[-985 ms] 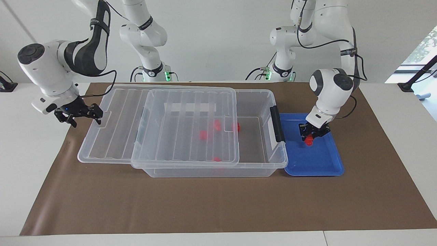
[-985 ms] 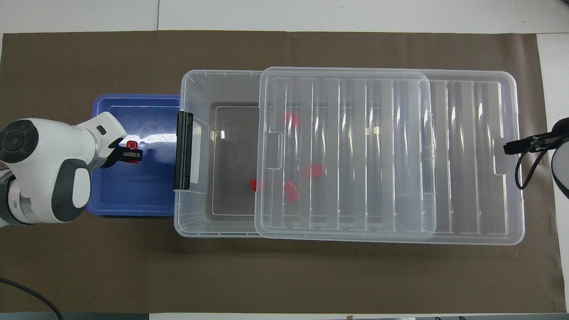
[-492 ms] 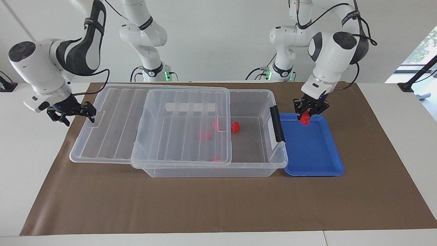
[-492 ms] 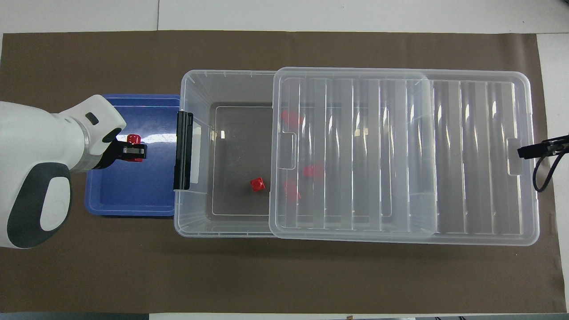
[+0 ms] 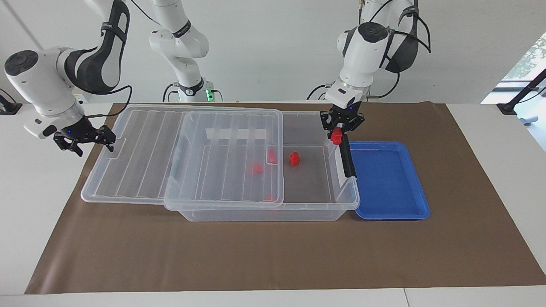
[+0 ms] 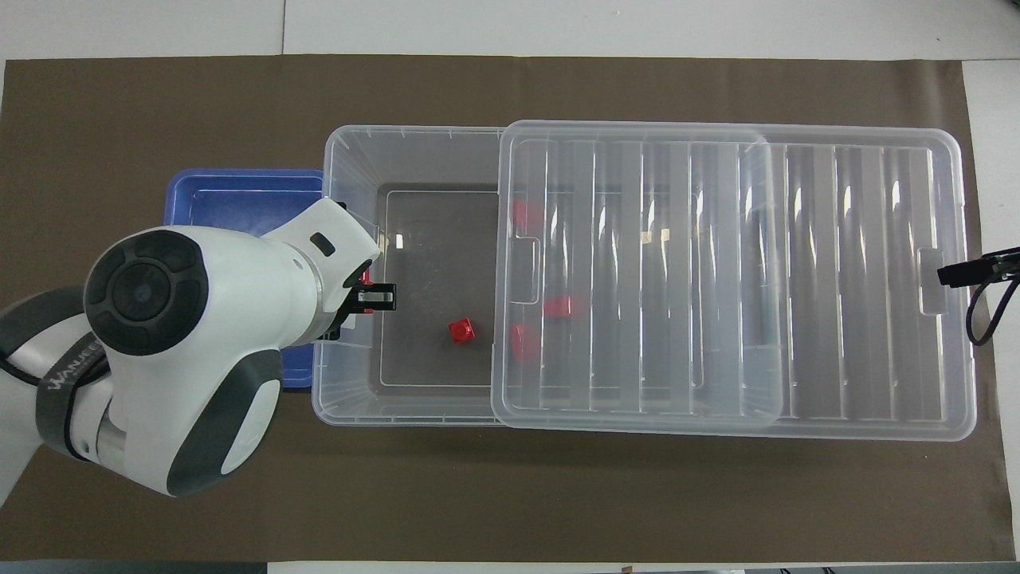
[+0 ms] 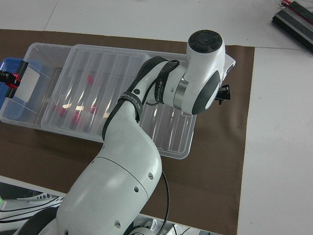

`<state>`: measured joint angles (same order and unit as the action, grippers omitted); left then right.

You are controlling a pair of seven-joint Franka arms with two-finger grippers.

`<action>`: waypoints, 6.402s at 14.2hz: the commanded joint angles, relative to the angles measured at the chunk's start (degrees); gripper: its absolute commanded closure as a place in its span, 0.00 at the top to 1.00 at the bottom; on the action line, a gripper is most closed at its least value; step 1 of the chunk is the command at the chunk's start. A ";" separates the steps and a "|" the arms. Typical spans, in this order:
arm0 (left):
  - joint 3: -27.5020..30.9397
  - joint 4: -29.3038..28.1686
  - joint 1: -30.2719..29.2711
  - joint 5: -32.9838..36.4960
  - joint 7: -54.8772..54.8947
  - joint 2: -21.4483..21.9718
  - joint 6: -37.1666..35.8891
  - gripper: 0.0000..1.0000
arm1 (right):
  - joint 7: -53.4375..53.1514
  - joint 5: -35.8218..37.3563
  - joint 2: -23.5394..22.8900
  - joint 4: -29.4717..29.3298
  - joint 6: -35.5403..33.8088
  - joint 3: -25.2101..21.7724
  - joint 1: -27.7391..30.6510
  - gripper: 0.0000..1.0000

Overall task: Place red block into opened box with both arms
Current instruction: 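Carry the red block over the open box with the left gripper, then release the red block into the box and withdraw the left gripper, then push the clear lid closed over the box with the right gripper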

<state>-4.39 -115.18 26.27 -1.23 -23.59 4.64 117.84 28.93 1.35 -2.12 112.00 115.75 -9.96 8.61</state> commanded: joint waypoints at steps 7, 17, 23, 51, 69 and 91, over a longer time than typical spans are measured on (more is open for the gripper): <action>0.44 6.45 3.35 2.73 -9.02 -15.97 12.14 0.00 | -5.00 -0.47 -1.14 -16.18 -19.66 5.12 0.45 1.00; 0.70 6.81 1.94 3.08 -8.23 -25.30 19.98 0.00 | -16.62 -0.12 -0.44 -26.31 -34.87 7.32 -0.96 1.00; 0.61 4.96 1.94 3.08 -3.75 -25.21 21.47 0.12 | -21.20 0.58 -0.08 -27.89 -38.93 10.75 -0.96 1.00; 1.14 9.17 -15.71 2.38 13.90 -3.50 -7.97 1.00 | -21.11 0.67 1.94 -20.60 -29.97 11.45 -0.79 1.00; 1.41 24.30 -24.69 -0.26 25.96 -5.79 -25.64 1.00 | -3.62 1.37 0.71 -2.93 -6.59 -0.50 -0.26 0.00; 1.32 21.49 -24.69 0.62 25.43 -4.12 -25.11 1.00 | -27.52 1.37 0.80 -1.79 -6.23 13.74 -0.35 0.00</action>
<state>-3.05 -92.70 1.94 -0.54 1.28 -0.57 93.48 3.69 2.56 -2.65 108.39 108.31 2.45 7.84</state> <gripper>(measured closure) 0.000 0.991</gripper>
